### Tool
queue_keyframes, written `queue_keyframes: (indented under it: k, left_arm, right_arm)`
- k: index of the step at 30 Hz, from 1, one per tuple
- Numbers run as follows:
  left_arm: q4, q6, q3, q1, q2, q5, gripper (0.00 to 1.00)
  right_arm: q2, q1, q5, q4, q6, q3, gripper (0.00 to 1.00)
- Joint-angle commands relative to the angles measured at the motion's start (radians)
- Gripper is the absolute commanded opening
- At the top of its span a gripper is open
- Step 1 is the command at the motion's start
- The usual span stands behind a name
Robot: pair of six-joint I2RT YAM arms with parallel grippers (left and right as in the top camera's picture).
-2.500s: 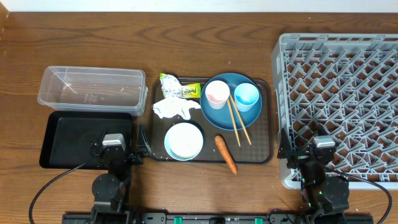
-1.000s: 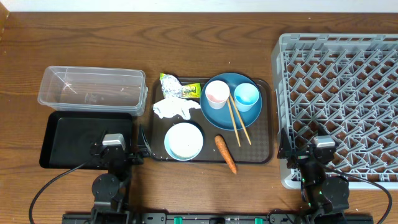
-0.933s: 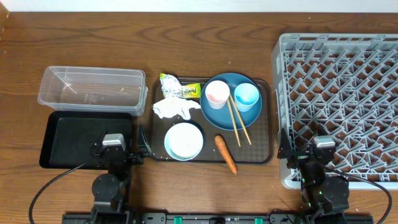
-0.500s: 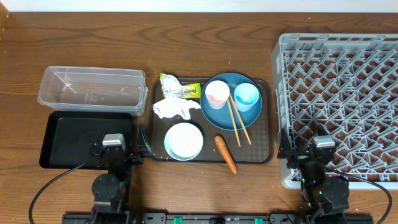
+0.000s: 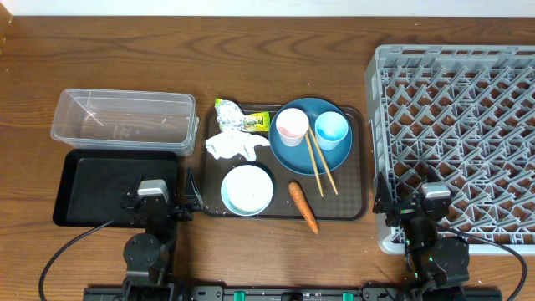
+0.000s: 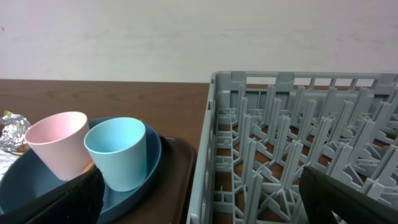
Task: Sort waste into correct bins and load items into the dishwasher rack
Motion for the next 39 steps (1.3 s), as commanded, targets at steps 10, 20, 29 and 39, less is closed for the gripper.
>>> queue_keyframes:
  k: [10,20,29,39]
  left_arm:
    - [0.182,-0.006,0.014,0.000,-0.005,0.264,0.98]
    - [0.288,-0.134,0.185,0.000,-0.005,0.380,0.98]
    - [0.288,-0.134,0.336,0.000,0.017,0.381,0.98]
    - [0.195,-0.134,0.626,0.000,0.296,0.520,0.98]
  right_arm:
    - [-0.006,-0.016,-0.003,-0.005,-0.012,-0.001,0.99]
    - [-0.006,-0.016,-0.003,-0.005,-0.012,-0.001,0.99]
    - [-0.006,-0.016,-0.003,-0.005,-0.012,-0.001,0.99]
    - [-0.006,-0.016,-0.003,-0.005,-0.012,-0.001,0.99]
